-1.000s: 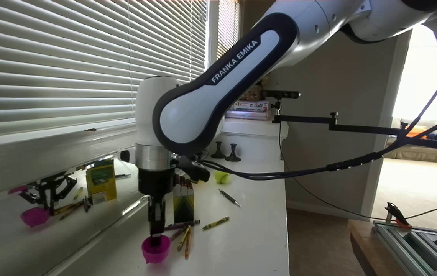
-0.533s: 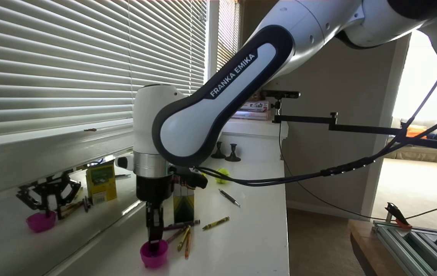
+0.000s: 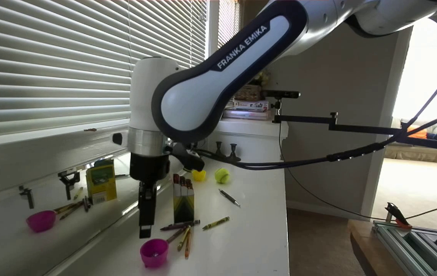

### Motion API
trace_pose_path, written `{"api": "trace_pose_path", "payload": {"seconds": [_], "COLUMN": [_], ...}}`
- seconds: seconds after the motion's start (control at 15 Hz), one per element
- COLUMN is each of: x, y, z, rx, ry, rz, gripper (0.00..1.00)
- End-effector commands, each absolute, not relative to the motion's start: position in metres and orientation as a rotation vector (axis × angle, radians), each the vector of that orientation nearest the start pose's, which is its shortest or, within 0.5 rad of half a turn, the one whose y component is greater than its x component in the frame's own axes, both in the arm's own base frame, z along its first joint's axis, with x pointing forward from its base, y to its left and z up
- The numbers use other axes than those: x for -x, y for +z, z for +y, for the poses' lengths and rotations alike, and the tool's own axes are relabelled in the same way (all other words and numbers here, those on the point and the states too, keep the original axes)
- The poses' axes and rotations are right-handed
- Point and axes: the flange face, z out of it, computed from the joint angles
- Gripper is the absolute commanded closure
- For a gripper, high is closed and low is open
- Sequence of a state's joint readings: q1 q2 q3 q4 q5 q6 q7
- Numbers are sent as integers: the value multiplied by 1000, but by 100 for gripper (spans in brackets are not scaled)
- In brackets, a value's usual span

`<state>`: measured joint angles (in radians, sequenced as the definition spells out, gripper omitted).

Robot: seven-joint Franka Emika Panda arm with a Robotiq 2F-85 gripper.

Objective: Move the pink bowl to the left side of the crayon box

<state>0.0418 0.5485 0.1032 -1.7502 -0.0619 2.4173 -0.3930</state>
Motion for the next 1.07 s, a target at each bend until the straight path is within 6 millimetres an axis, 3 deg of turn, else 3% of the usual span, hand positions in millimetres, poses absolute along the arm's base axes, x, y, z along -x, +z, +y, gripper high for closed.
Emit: {"api": "trace_pose_path", "payload": {"seconds": [0.0,0.33,0.47,0.6,0.87,1.0], "x": [-646,-617,-605,-589,-549,-533], "y": [325,388,408,424,447,458], "z": [88,74,69,64,60,58], "rx": [3138,3286,3334,3402,3413,3352], "ry": [-172,-230,-349,-336,-168,-32], "rz": [-618,-263,-155,-39,-80,-179], "gripper": [0,0,0,0,0,0]}}
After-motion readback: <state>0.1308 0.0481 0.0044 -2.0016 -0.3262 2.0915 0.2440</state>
